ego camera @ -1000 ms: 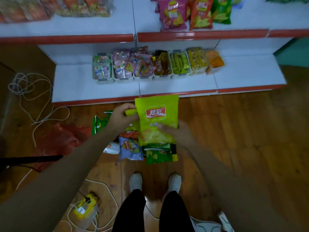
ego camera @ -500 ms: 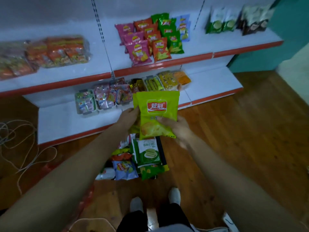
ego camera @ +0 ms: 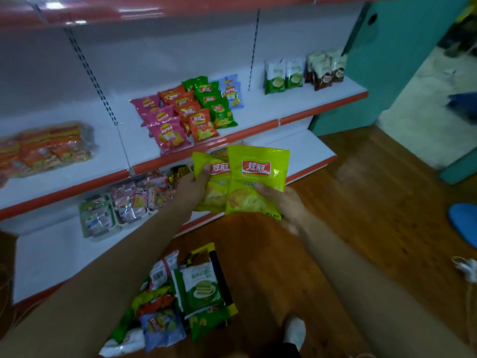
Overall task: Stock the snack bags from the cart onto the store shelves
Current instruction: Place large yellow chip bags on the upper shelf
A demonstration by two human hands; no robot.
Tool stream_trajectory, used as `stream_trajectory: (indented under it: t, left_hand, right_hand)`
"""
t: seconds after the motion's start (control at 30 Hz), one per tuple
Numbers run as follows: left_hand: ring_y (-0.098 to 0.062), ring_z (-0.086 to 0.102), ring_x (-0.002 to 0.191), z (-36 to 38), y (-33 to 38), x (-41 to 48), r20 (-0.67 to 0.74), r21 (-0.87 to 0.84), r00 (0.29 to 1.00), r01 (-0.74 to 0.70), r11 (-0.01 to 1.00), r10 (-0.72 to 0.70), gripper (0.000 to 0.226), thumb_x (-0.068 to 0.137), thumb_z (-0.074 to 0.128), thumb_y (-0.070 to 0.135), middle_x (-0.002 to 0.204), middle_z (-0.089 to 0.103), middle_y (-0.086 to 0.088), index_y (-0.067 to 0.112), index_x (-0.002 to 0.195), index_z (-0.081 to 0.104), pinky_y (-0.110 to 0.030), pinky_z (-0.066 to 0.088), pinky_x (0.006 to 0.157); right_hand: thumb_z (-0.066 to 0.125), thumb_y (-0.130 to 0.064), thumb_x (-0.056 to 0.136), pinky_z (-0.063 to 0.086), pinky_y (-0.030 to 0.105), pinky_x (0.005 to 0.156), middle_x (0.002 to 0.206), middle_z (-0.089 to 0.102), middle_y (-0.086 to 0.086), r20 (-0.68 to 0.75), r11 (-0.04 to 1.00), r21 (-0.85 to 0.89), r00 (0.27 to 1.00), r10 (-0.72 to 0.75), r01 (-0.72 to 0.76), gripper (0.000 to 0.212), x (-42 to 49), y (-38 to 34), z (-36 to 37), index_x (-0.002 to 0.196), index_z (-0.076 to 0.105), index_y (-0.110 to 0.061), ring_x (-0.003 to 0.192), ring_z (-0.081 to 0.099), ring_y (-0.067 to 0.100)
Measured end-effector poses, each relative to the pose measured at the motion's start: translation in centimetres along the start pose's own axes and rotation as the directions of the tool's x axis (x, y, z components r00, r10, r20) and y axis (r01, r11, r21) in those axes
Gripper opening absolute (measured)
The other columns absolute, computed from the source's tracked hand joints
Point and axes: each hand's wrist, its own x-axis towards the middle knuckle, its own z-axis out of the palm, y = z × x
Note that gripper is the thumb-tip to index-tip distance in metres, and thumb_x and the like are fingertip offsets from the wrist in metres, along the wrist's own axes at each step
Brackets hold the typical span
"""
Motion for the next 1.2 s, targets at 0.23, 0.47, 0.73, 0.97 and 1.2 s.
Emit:
stream_trajectory:
  t: [0.23, 0.47, 0.73, 0.97, 1.2]
  left_hand:
    - [-0.027, 0.069, 0.089, 9.8, 2.6, 3.8, 0.061, -0.168, 0.993, 0.106, 0.98, -0.097, 0.045, 0.077, 0.074, 0.012, 0.113, 0.067, -0.013, 0.006, 0.119, 0.06, -0.036, 0.059, 0.071]
    - [-0.029, 0.067, 0.095, 16.3, 5.7, 7.3, -0.001, -0.274, 0.996, 0.089, 0.958, -0.092, 0.035, 0.083, 0.068, 0.012, 0.116, 0.066, -0.014, 0.009, 0.117, 0.061, -0.043, 0.056, 0.082]
    - [-0.026, 0.067, 0.1, 20.3, 9.9, 10.8, -0.098, -0.174, 0.99, -0.118, 0.978, 0.102, 0.032, 0.078, 0.073, 0.022, 0.112, 0.069, -0.008, 0.02, 0.11, 0.064, -0.043, 0.053, 0.09]
    - [-0.007, 0.067, 0.079, 19.9, 18.2, 17.4, -0.146, -0.079, 0.941, -0.318, 0.945, 0.305, 0.022, 0.079, 0.073, 0.017, 0.091, 0.07, 0.005, 0.023, 0.098, 0.065, -0.022, 0.056, 0.071]
    - [-0.022, 0.069, 0.093, 19.1, 27.6, 25.2, -0.075, -0.052, 0.897, -0.44, 0.897, 0.435, 0.044, 0.055, 0.08, 0.045, 0.103, 0.072, -0.004, 0.028, 0.094, 0.068, -0.038, 0.055, 0.084]
  right_hand:
    - [0.064, -0.006, 0.085, 0.06, 0.032, 0.07, 0.092, 0.075, 0.004, 0.022, 0.999, 0.025, 1.0, -0.021, 0.02, 0.023, 5.3, -6.2, -8.6, 0.108, 0.066, -0.01, 0.077, 0.072, 0.019]
    - [0.067, -0.005, 0.082, 0.058, 0.032, 0.061, 0.087, 0.074, 0.005, -0.003, 0.999, -0.008, 0.999, -0.032, 0.032, 0.015, 11.2, -11.7, -16.7, 0.095, 0.068, -0.013, 0.071, 0.071, 0.021]
    - [0.07, -0.01, 0.081, 0.06, 0.034, 0.066, 0.089, 0.075, 0.006, -0.01, 0.996, 0.01, 0.996, -0.09, 0.09, 0.017, 16.1, -16.7, -19.9, 0.098, 0.069, -0.012, 0.072, 0.072, 0.02]
    - [0.067, -0.009, 0.083, 0.06, 0.035, 0.066, 0.091, 0.075, 0.004, 0.02, 0.976, 0.06, 0.977, -0.211, 0.209, 0.017, 22.7, -24.0, -18.1, 0.097, 0.068, -0.018, 0.081, 0.072, 0.022]
    - [0.064, -0.006, 0.086, 0.06, 0.038, 0.074, 0.092, 0.075, -0.002, 0.054, 0.922, 0.067, 0.921, -0.385, 0.381, 0.021, 29.6, -33.3, -15.1, 0.1, 0.066, -0.021, 0.084, 0.072, 0.019]
